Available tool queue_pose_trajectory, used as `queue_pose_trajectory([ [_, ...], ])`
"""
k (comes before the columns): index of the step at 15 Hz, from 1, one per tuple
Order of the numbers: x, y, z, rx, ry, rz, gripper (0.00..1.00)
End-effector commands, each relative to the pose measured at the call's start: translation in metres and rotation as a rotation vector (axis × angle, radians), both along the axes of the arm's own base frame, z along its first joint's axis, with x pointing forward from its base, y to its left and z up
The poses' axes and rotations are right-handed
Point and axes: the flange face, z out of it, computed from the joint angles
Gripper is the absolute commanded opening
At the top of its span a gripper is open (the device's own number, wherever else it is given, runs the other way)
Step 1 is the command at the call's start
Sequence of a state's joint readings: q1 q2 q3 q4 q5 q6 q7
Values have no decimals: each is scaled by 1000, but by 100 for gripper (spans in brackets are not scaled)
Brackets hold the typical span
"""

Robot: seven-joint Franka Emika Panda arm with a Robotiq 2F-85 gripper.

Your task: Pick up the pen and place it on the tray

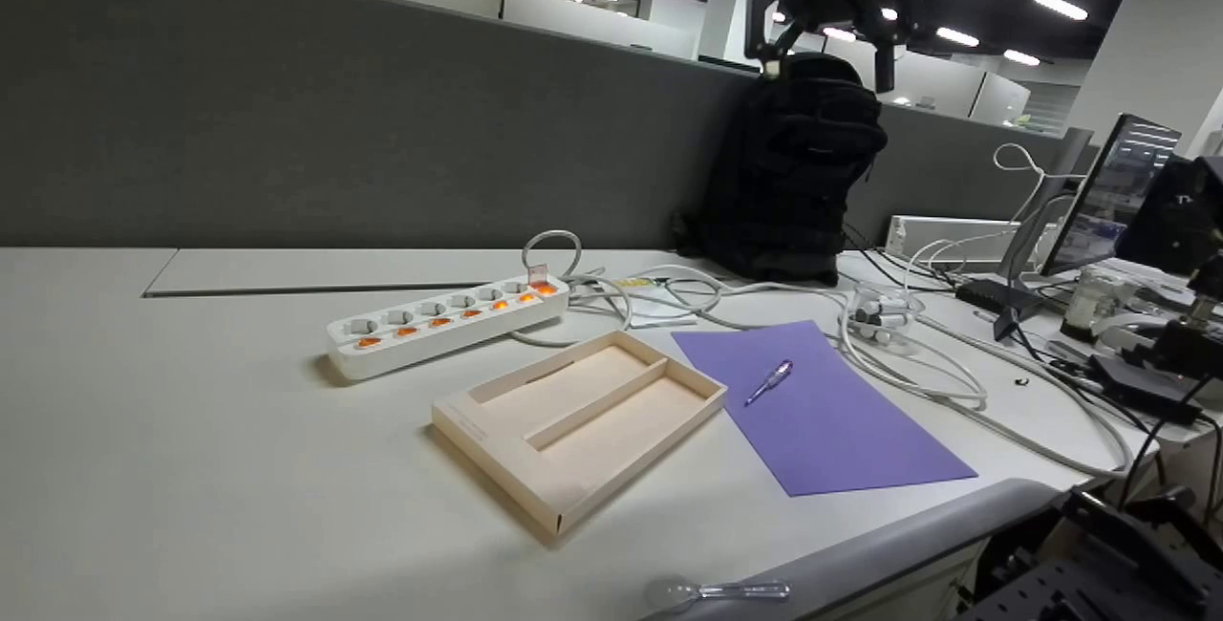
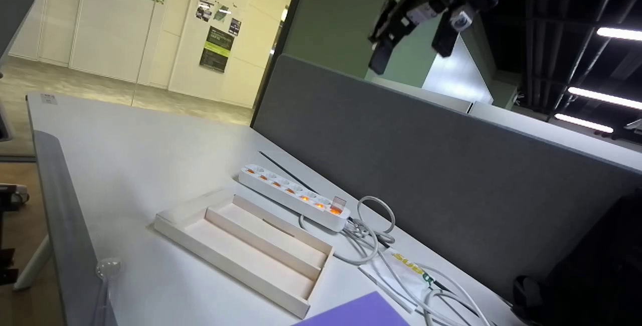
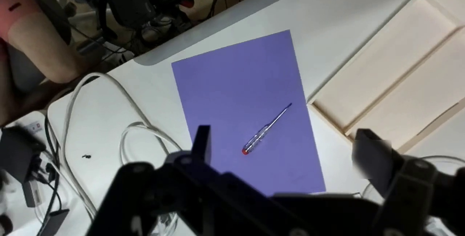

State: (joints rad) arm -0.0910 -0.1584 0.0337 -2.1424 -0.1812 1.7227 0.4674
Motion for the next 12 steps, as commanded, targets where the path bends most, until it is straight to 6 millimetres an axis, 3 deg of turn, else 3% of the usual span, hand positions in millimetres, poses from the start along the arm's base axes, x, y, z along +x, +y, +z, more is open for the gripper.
queue_pose_trajectory([
  [1, 13, -4, -43, -63, -33, -177, 100],
  [7, 24, -5, -107, -182, -58, -374, 100],
  [12, 23, -26, -130, -242, -247, -471, 100],
])
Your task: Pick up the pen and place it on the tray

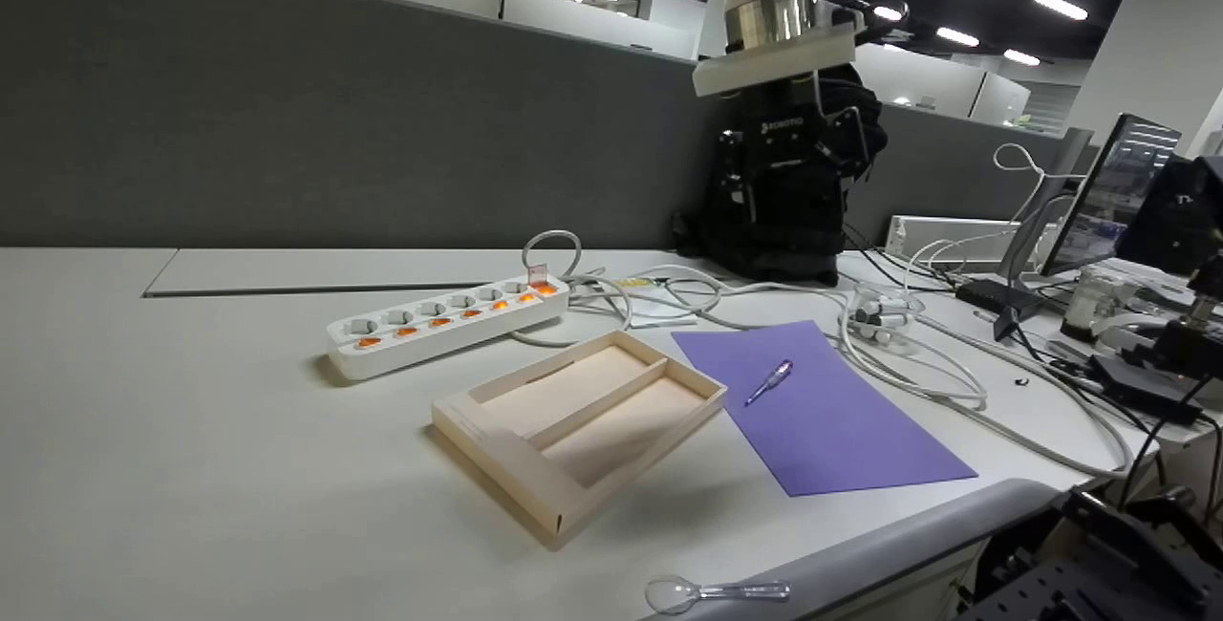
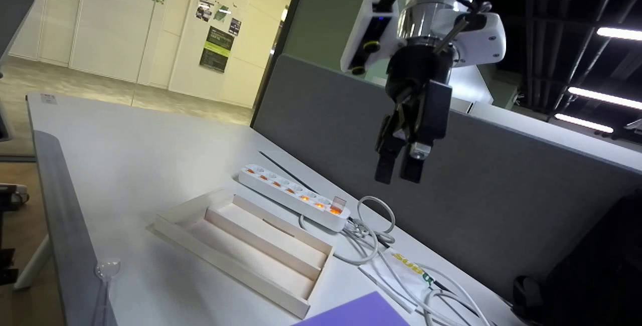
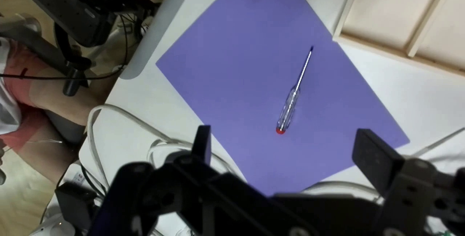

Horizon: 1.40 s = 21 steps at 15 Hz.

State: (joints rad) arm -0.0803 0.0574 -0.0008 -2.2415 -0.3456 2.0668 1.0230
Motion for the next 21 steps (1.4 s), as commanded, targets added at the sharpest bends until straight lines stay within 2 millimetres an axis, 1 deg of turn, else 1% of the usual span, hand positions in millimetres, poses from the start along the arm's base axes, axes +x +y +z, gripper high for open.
queue_pose_trajectory([
  [1, -7, -16, -4, -49, -152, -102, 100],
  [3, -11, -29, -9, -35, -179, -184, 100],
  [4, -2, -22, -12, -28, -135, -105, 100],
  [6, -5, -30, -15, -29, -148, -142, 100],
  [8, -6, -31, -14, -29, -152, -148, 100],
  [9, -6, -30, -12, 0, -154, -96, 100],
  [12, -8, -37, -22, 83, -171, 83, 100],
  [15, -16, -47, -41, 163, -170, 243, 100],
  [17, -23, -55, -56, 210, -129, 345, 100],
  [19, -31, -69, -71, 225, -90, 391, 100],
  [21, -38, -84, -84, 231, -71, 401, 100],
])
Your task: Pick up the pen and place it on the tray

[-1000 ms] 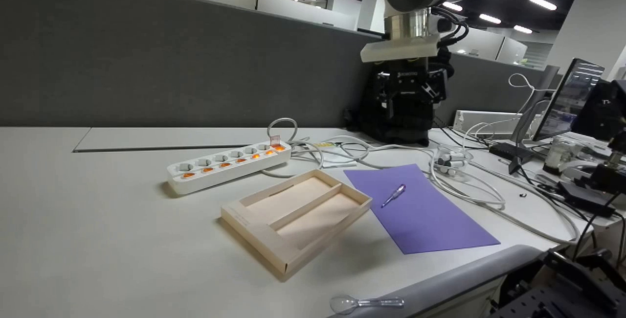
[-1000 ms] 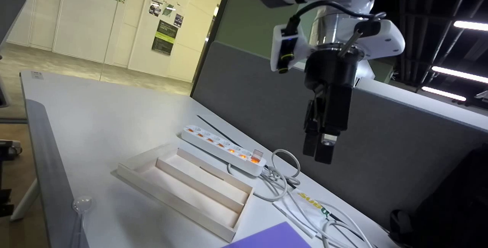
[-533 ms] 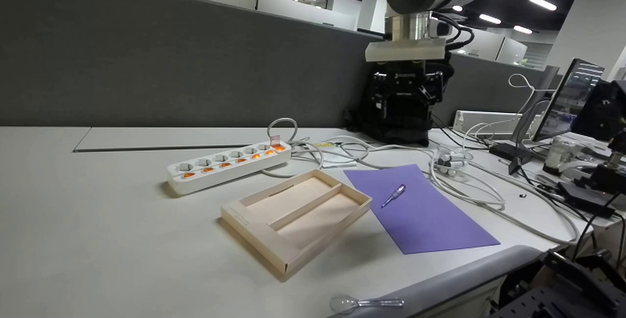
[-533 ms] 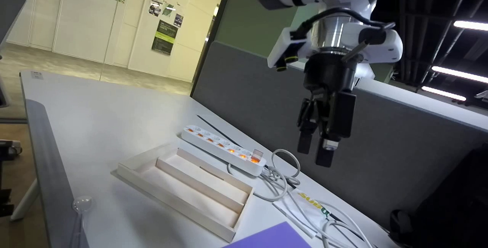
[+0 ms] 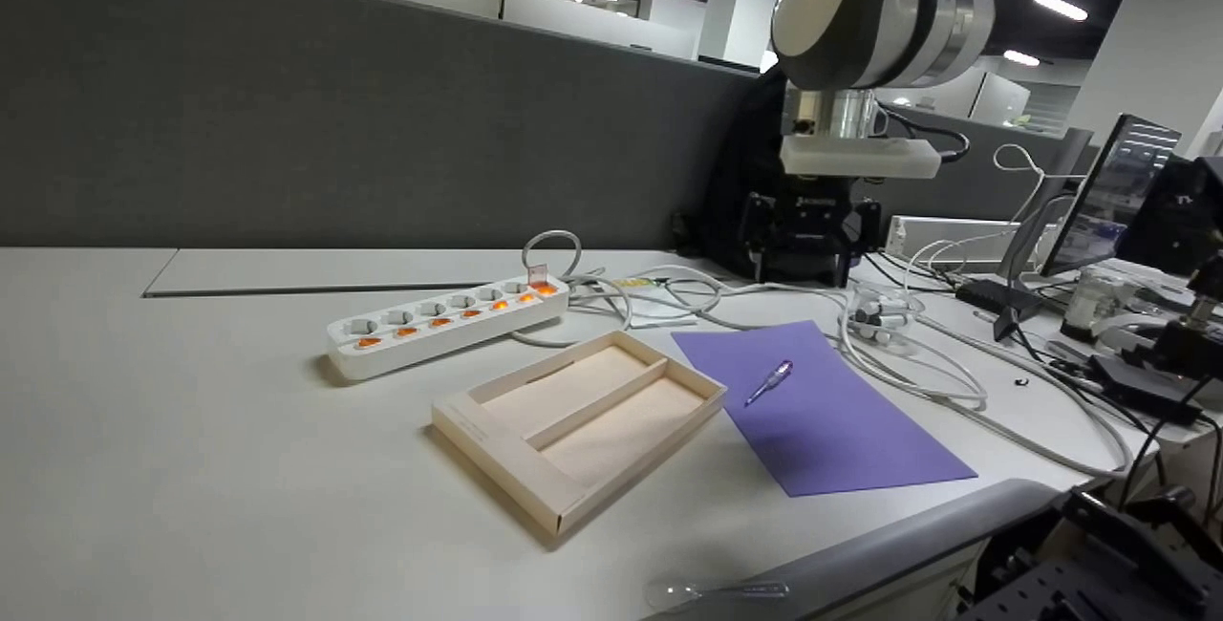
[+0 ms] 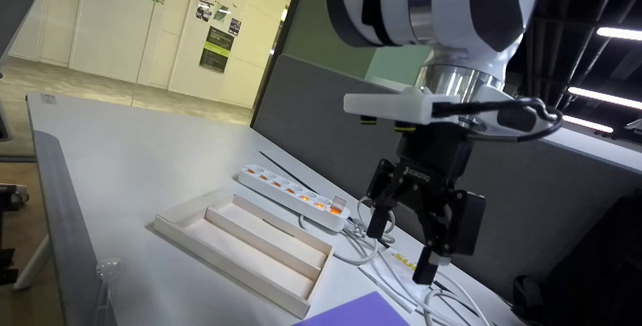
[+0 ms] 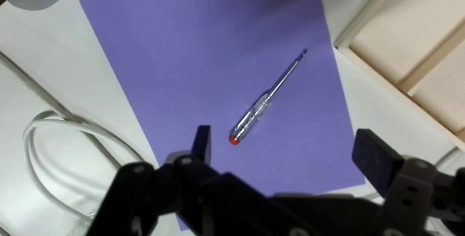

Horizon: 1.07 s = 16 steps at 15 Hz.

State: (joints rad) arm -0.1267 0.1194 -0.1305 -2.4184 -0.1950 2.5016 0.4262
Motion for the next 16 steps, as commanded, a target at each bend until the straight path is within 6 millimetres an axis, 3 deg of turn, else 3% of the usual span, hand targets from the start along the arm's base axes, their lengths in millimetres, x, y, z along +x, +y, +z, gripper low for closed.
queue_pose_trajectory([
  [1, -12, -28, -20, -4, 26, 1, 100],
  [2, -13, -35, -24, -24, 32, -48, 100],
  [3, -10, -24, -19, -2, 32, -7, 100],
  [9, -11, -43, -32, -17, 9, -95, 100],
  [16, -7, -74, -66, 3, -17, -300, 100],
])
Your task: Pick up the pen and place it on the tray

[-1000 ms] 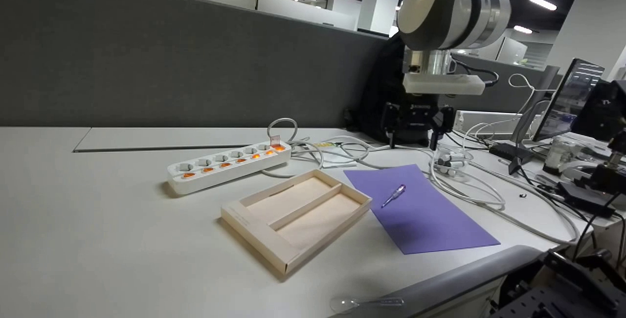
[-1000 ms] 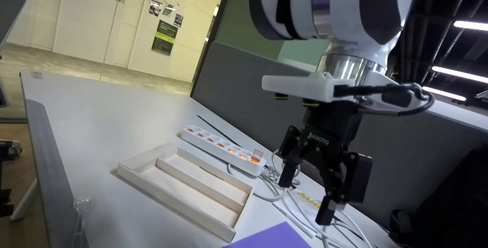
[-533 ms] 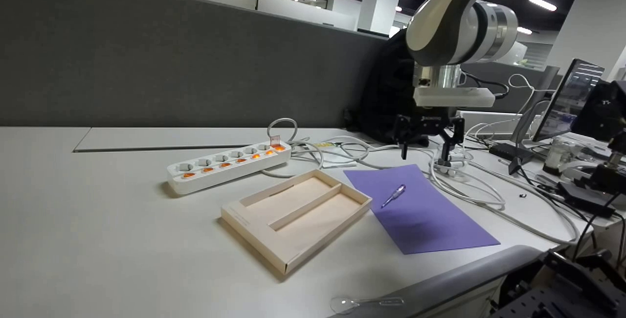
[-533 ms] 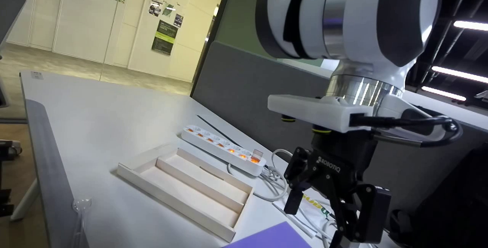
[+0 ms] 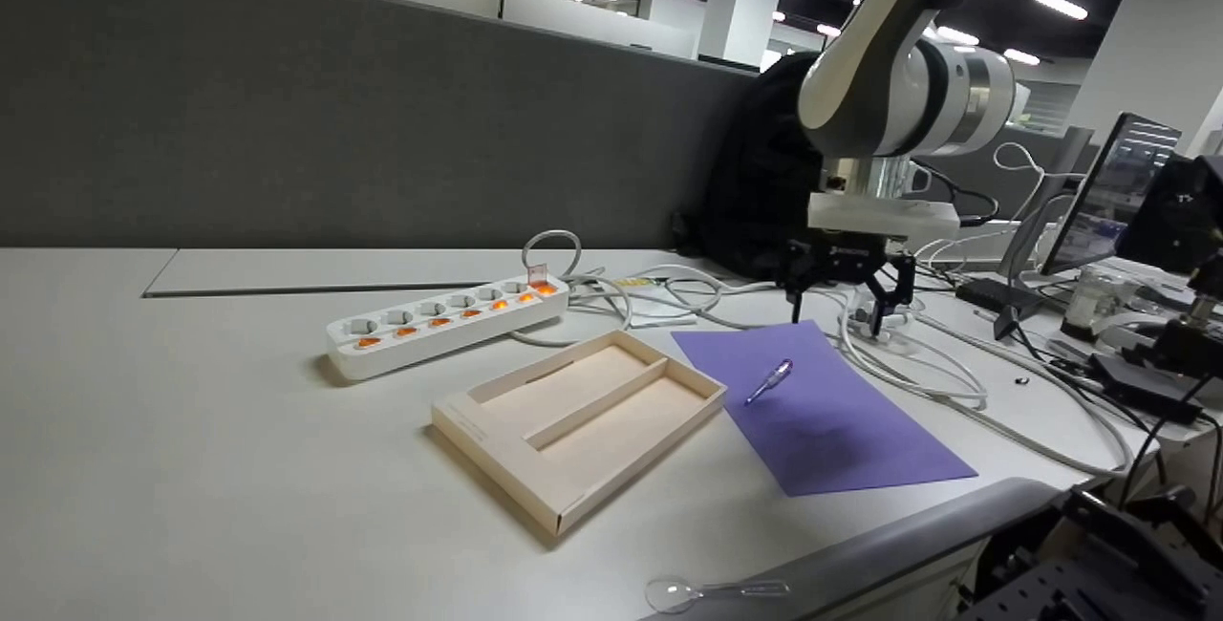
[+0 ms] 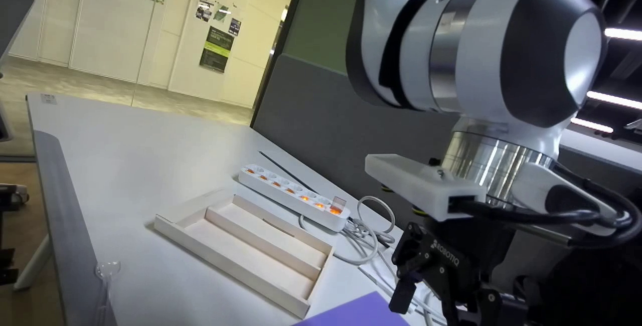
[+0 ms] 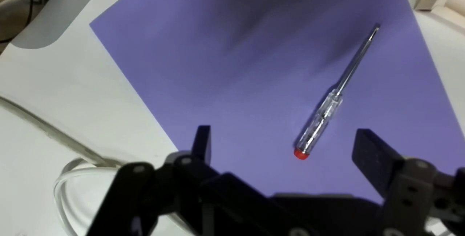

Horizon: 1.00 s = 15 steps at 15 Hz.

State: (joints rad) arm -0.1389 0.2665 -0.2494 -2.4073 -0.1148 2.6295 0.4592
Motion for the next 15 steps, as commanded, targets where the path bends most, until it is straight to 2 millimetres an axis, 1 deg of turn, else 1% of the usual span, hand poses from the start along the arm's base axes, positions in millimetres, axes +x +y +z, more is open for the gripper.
queue_pose_trajectory([
  [1, 12, -11, -17, -2, -12, -107, 100],
  [6, 25, -15, -34, -8, -14, -165, 100],
  [10, 35, -21, -49, -48, -29, -199, 100],
  [15, 38, -21, -74, -119, -47, -224, 100],
])
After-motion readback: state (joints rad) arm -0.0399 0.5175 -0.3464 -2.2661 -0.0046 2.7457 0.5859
